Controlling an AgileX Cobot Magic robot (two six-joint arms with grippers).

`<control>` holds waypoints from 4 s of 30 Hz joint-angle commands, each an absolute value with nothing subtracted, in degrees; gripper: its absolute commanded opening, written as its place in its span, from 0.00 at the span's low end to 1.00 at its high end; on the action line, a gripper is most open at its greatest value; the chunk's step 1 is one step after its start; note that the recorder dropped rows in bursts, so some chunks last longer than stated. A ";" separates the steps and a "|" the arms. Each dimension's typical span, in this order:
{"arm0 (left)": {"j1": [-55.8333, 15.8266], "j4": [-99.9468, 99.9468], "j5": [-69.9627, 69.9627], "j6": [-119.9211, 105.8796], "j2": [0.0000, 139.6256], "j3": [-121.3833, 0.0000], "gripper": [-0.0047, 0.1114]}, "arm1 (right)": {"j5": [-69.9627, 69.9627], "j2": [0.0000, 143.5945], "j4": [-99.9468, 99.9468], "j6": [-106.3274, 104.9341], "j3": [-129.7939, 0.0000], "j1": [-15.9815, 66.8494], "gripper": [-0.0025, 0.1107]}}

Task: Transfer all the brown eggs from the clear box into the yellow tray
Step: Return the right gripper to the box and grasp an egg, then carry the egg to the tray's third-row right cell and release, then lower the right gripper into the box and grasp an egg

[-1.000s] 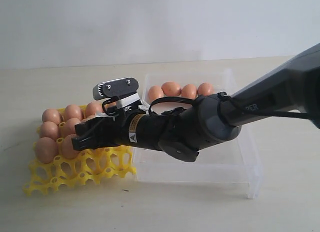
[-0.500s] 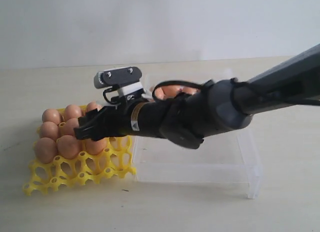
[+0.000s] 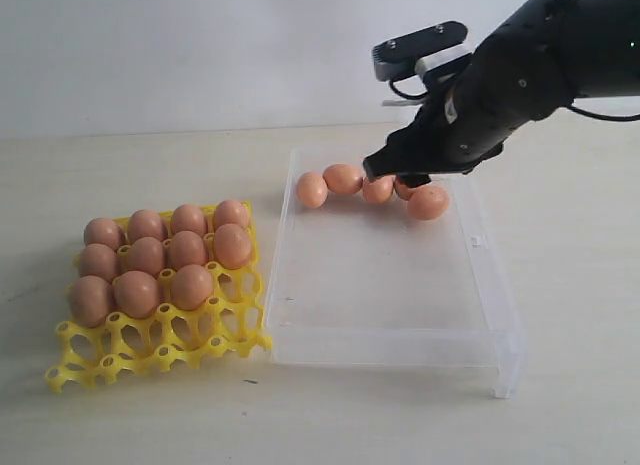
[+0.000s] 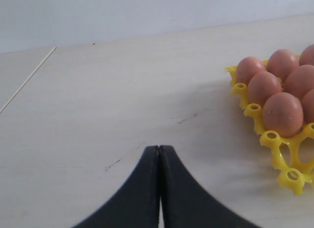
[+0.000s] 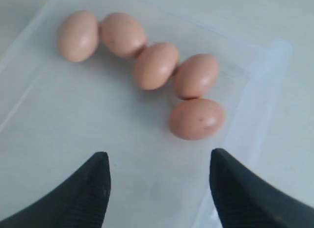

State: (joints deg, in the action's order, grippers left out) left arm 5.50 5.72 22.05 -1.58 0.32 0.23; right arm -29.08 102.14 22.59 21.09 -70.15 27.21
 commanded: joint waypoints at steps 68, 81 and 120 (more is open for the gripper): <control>5.13 5.78 21.58 -1.28 0.00 0.00 0.04 | -12.76 107.22 -13.54 -17.80 -75.51 33.36 0.02; 5.13 5.78 21.58 -1.28 0.00 0.00 0.04 | 25.76 113.12 25.65 38.68 -61.46 43.15 0.02; 5.13 5.78 21.58 -1.28 0.00 0.00 0.04 | 24.72 117.75 26.89 45.19 -61.46 40.91 0.62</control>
